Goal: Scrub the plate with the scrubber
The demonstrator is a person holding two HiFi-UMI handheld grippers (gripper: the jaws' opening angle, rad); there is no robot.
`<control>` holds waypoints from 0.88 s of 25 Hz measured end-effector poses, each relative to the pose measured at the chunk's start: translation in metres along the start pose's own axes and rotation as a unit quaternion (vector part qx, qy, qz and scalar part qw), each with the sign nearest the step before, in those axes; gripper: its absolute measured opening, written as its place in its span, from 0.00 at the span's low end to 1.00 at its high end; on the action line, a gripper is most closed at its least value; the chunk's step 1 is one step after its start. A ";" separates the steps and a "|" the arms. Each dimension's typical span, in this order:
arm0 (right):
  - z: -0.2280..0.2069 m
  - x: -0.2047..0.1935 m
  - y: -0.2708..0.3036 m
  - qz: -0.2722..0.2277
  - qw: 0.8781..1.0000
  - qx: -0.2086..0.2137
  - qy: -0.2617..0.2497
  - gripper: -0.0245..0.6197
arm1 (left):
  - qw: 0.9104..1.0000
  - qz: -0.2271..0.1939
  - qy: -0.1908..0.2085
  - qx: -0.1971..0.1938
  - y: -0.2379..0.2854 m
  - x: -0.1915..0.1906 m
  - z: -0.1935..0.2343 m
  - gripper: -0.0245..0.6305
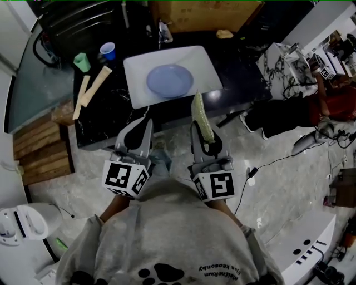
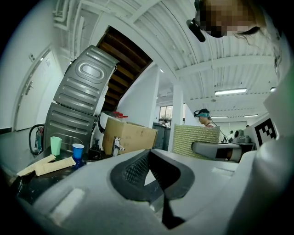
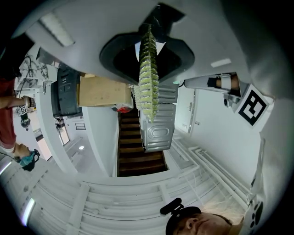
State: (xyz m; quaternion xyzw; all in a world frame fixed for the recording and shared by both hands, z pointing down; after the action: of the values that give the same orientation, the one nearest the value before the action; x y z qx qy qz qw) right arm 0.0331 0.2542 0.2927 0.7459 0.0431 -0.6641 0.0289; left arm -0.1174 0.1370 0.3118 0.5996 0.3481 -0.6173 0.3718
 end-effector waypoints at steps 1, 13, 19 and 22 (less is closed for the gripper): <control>-0.004 0.001 0.007 0.000 1.000 0.000 -0.001 0.15 | 1.000 -0.001 0.001 0.001 0.009 0.000 0.004 0.04; -0.058 -0.019 0.127 0.038 0.999 0.004 0.018 0.15 | 0.999 0.030 -0.009 0.001 0.117 -0.008 0.065 0.04; -0.071 -0.030 0.184 0.064 0.998 0.013 0.009 0.15 | 0.999 0.049 -0.009 -0.003 0.160 -0.022 0.100 0.05; -0.074 -0.036 0.210 0.087 0.996 0.020 0.005 0.15 | 0.998 0.057 -0.026 -0.003 0.175 -0.036 0.116 0.05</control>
State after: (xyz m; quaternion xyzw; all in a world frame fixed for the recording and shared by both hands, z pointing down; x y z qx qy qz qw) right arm 0.1231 0.0521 0.3344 0.7504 -0.0349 -0.6562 0.0715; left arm -0.0198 -0.0476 0.3549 0.6014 0.3055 -0.6089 0.4175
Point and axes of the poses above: the fingertips, and each gripper's own axes: y forward along the fingers, z to its left, x out of its top, the point moved 7 cm from there along -y, backward along the fingers, and after that the axes turned 9 degrees about y, right-handed, at the moved point
